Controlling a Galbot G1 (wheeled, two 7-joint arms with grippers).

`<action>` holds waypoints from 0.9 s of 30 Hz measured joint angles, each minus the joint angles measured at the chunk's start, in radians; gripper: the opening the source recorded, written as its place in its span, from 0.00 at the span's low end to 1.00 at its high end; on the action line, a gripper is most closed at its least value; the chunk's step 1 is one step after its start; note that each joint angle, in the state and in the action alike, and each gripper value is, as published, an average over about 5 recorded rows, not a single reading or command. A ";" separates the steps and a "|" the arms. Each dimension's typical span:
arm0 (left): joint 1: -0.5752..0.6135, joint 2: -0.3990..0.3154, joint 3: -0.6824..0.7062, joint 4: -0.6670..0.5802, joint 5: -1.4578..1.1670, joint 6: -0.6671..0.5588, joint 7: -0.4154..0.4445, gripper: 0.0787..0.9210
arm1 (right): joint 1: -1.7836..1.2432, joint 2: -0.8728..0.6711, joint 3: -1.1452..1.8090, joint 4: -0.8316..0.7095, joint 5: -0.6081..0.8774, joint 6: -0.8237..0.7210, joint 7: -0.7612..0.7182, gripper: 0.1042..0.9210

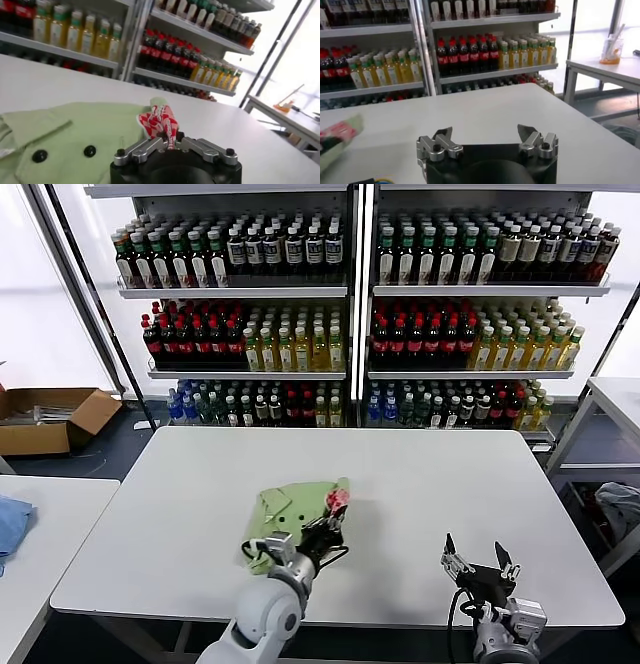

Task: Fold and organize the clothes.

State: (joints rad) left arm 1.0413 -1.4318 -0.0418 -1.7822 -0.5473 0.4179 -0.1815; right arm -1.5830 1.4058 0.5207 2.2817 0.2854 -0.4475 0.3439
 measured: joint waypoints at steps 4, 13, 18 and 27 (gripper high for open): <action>-0.033 -0.028 0.028 0.035 -0.002 -0.005 0.006 0.05 | 0.004 0.001 -0.007 -0.008 -0.008 -0.005 0.002 0.88; -0.055 -0.067 0.083 0.063 -0.024 -0.043 0.051 0.22 | 0.033 -0.006 -0.030 -0.030 -0.016 -0.022 0.021 0.88; -0.053 -0.069 0.098 0.049 -0.047 -0.064 0.064 0.40 | 0.058 -0.010 -0.045 -0.052 -0.005 -0.030 0.036 0.88; -0.032 -0.043 0.063 -0.001 -0.020 -0.090 0.049 0.71 | 0.136 -0.032 -0.080 -0.095 0.138 -0.055 0.072 0.88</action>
State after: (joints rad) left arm 1.0091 -1.4752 0.0213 -1.7831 -0.5673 0.3281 -0.1323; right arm -1.4473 1.3736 0.4410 2.1863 0.4231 -0.5026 0.4154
